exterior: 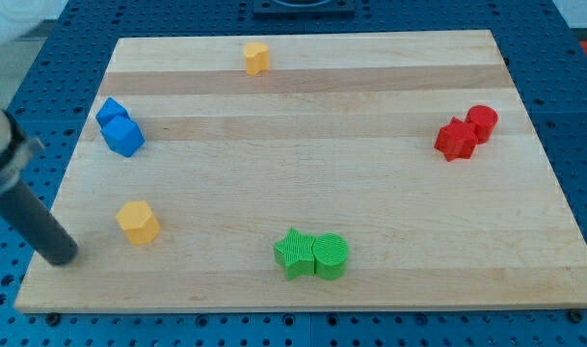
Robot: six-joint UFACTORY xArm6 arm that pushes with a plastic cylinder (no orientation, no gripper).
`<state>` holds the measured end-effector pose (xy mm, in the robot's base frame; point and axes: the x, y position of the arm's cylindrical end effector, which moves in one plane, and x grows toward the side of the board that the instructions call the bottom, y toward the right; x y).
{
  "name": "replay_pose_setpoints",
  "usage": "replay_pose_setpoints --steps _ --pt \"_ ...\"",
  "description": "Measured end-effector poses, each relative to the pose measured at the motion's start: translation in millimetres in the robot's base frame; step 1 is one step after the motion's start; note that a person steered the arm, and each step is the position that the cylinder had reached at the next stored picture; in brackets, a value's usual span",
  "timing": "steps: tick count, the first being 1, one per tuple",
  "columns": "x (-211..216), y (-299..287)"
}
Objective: Move the yellow hexagon towards center left
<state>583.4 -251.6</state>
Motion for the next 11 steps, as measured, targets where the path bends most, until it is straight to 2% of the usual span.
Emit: replay_pose_setpoints --steps 1,2,5,6,7,8,9,11 --pt "14.2 25.5" --pt "-5.1 31.7" --pt "-5.7 59.5" --pt "-22.3 77.5" --pt "-69.7 77.9" --pt "-91.9 77.9" --pt "-83.7 77.9" --pt "-14.3 29.9"
